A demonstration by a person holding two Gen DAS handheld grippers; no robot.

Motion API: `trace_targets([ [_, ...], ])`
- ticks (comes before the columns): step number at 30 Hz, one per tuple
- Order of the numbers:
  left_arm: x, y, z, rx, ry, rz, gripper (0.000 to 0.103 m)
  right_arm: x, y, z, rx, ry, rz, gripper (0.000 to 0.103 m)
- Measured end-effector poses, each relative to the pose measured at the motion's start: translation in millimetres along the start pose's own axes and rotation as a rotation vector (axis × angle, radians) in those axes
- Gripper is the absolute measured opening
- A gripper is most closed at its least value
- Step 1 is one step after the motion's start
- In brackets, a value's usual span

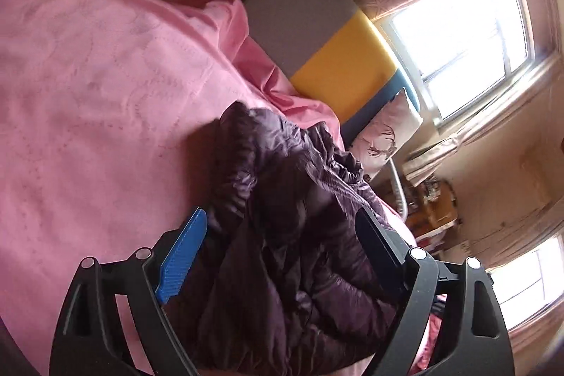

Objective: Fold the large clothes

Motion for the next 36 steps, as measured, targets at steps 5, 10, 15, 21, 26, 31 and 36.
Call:
trace_targets([
  [5, -45, -21, 14, -0.029, -0.112, 0.038, 0.084, -46, 41, -7, -0.166, -0.061, -0.014, 0.101],
  [10, -81, -11, 28, -0.029, -0.208, 0.142, 0.044, -77, 72, -1, -0.210, -0.090, 0.053, 0.062],
  [15, -88, -9, 12, -0.034, -0.203, 0.164, 0.019, -87, 68, -21, -0.173, -0.082, 0.071, 0.028],
  [21, -121, 7, -18, -0.064, -0.219, 0.257, 0.011, -110, 48, -53, -0.149, -0.137, 0.010, 0.024],
  [26, -158, 4, -52, -0.111, -0.250, 0.253, 0.011, -140, 35, -91, -0.178, -0.194, -0.034, 0.022],
  [31, -189, -2, -93, -0.081, -0.265, 0.251, 0.013, -164, 25, -129, -0.221, -0.251, -0.092, 0.024],
  [36, -173, 6, -122, 0.082, -0.130, 0.358, 0.061, -153, -4, -131, -0.321, -0.209, -0.233, 0.060],
])
Point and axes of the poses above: each gripper's, at about its wrist camera, not at the fingertips, and z roughly the way its jaws point, y to its right, x to its top, the point moved 4 cm from there along z, roughly the way its jaws point, and after that the axes turned 7 degrees about x, right-handed, at the moved point
